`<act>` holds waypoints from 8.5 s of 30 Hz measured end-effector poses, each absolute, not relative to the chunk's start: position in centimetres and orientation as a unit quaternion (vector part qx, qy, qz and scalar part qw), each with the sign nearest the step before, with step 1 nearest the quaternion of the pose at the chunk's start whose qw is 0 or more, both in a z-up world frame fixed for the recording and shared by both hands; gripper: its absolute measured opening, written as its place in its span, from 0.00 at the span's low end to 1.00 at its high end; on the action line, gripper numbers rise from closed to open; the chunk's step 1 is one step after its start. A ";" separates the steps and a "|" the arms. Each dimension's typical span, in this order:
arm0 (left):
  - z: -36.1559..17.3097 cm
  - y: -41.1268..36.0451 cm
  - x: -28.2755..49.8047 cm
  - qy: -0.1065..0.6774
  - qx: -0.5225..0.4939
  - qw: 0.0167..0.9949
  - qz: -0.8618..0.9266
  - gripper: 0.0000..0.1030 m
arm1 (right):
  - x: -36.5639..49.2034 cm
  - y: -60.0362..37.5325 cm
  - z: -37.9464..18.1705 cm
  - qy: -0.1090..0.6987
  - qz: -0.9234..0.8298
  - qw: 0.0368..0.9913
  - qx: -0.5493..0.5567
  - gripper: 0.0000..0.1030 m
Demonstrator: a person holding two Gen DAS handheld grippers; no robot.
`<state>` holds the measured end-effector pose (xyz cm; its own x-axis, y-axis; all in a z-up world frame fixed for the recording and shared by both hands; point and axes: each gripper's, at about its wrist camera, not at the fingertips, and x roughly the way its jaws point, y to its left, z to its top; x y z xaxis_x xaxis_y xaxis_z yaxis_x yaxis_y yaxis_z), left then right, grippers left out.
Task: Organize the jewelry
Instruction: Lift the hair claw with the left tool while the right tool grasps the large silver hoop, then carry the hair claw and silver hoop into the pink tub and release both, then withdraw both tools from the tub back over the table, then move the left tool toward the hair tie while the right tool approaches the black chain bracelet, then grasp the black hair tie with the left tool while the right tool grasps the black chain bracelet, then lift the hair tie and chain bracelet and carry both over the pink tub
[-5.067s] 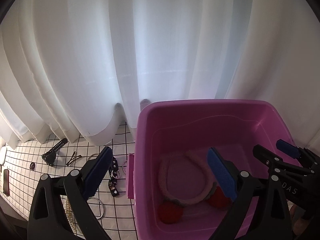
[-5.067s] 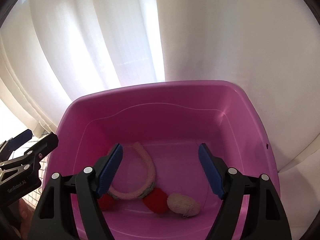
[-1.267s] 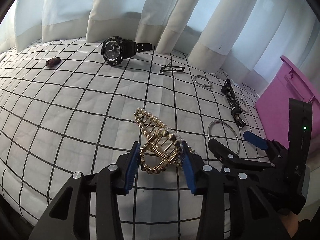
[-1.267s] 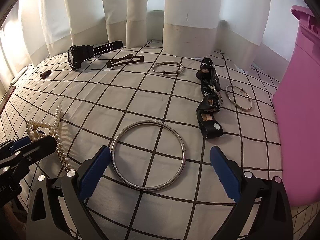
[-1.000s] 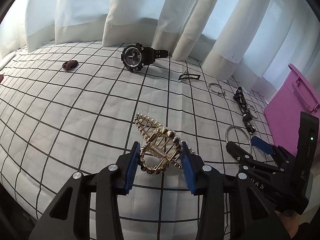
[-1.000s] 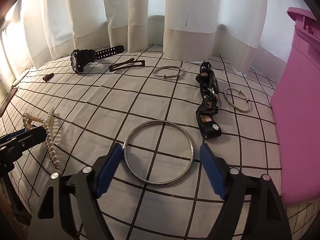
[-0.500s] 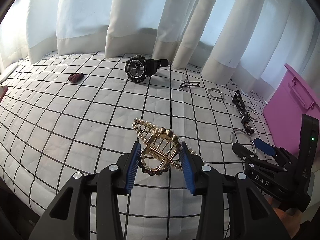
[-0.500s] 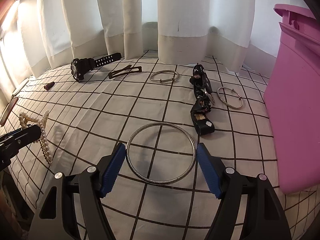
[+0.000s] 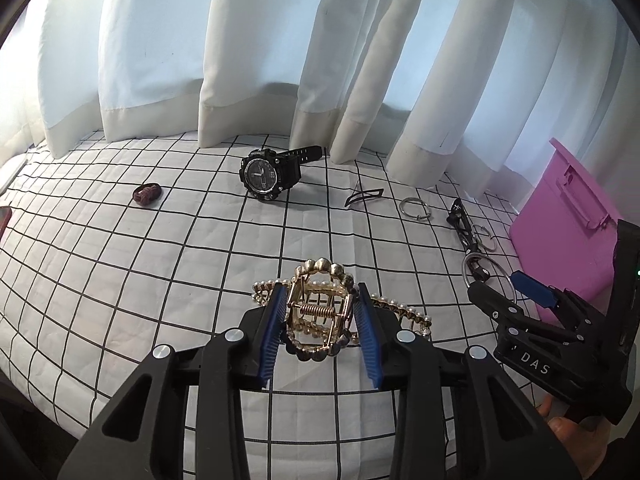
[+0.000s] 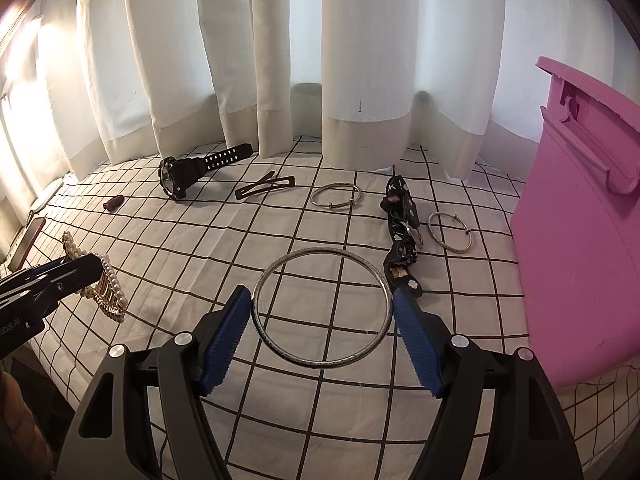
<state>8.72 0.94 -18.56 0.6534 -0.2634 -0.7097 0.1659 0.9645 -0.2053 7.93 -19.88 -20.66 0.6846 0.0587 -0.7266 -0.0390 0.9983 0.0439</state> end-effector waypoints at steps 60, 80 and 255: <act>-0.1 -31.8 8.8 0.339 0.001 0.889 -0.308 0.30 | 0.8 -49.4 -1.8 0.315 -0.102 0.942 0.047 0.68; -9.2 -40.0 14.6 0.507 0.046 0.834 -0.212 0.31 | 8.4 -55.7 -10.4 0.479 -0.097 0.865 0.108 0.69; -20.9 15.0 20.7 0.437 -0.071 0.896 0.025 0.17 | 16.2 -20.3 -23.0 0.450 0.002 0.885 0.120 0.21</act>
